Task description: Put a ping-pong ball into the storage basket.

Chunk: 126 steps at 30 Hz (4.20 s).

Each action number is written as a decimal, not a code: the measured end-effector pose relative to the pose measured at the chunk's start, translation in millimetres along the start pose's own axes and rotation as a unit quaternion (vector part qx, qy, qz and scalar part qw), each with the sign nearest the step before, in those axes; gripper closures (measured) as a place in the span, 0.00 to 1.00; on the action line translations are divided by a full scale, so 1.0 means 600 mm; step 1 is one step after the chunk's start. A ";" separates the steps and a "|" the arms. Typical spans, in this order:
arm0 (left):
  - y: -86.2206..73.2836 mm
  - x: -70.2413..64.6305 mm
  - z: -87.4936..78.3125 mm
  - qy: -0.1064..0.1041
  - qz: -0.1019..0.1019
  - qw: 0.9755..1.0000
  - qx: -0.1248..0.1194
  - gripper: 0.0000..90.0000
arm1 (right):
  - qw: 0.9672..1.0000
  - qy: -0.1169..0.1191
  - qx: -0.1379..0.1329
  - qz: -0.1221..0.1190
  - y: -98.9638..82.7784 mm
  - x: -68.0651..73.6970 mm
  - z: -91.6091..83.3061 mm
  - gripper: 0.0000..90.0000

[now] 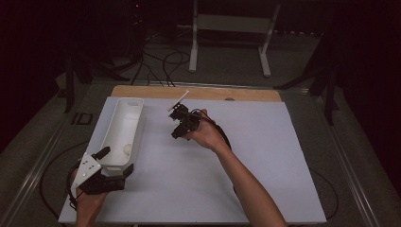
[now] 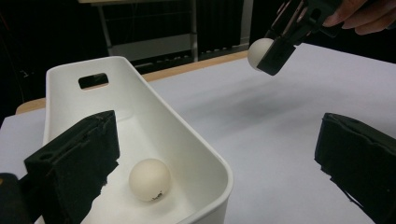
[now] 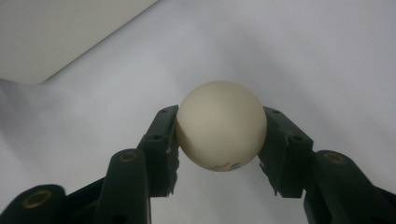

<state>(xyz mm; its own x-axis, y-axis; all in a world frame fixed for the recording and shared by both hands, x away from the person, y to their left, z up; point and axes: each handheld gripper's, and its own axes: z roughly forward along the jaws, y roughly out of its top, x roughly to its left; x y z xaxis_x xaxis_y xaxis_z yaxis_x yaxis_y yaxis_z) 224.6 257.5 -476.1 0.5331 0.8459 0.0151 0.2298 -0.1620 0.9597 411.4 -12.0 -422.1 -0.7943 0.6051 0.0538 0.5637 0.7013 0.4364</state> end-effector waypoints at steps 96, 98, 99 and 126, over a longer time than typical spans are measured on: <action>-0.001 0.002 0.000 0.002 -0.002 1.000 0.001 0.01 | 0.998 0.041 -0.039 -0.019 0.043 0.049 0.004 0.56; -0.001 0.002 0.000 0.001 -0.002 1.000 0.001 0.01 | 0.998 0.041 -0.040 -0.021 0.044 0.050 0.004 0.56; -0.001 0.002 0.000 0.001 -0.002 1.000 0.002 0.01 | 0.998 0.042 -0.042 -0.021 0.044 0.051 0.004 0.56; -0.001 0.002 0.001 0.000 0.001 1.000 0.003 0.01 | 0.997 0.051 -0.059 -0.028 0.059 0.069 0.000 0.56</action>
<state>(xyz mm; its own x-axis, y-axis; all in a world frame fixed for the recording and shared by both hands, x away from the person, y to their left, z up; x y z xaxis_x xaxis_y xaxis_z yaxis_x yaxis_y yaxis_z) 225.5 258.1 -476.9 0.5340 0.8453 0.0179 0.2326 -0.1672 0.9581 398.5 37.7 -404.6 -0.8464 0.5200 0.1149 0.4917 0.6803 0.5435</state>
